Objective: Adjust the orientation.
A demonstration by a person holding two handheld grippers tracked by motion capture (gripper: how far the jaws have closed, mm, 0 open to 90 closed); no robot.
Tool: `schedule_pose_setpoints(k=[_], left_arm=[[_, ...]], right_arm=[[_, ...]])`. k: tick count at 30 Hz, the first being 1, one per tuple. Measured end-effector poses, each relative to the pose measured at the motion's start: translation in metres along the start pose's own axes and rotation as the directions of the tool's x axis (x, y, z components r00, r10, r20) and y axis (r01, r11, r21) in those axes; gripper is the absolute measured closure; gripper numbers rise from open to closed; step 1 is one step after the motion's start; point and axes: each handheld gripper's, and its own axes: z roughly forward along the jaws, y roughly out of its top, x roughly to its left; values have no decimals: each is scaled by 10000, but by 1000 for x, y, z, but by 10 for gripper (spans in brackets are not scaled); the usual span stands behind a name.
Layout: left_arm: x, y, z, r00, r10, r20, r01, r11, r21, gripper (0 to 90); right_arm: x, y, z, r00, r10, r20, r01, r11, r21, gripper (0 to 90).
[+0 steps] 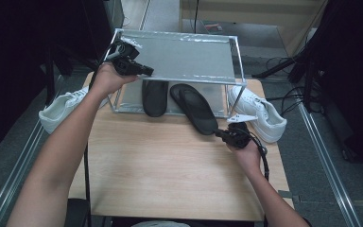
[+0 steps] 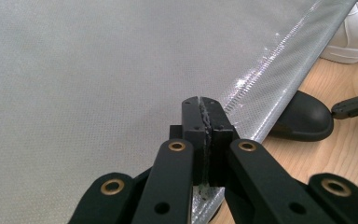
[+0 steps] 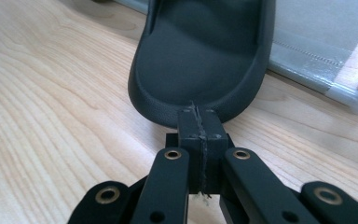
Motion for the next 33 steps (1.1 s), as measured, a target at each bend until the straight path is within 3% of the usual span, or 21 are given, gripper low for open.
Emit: schedule_pose_setpoints(k=[13, 33], left_arm=[[2, -1, 0, 9999, -110, 84, 111, 9999, -76, 900], [3, -1, 0, 9998, -166, 134, 167, 9998, -96, 900]], right_arm=[[1, 8, 13, 9996, 275, -94, -278, 9993, -252, 900], [26, 33, 52, 9980, 238, -588, -253, 9993, -256, 900]])
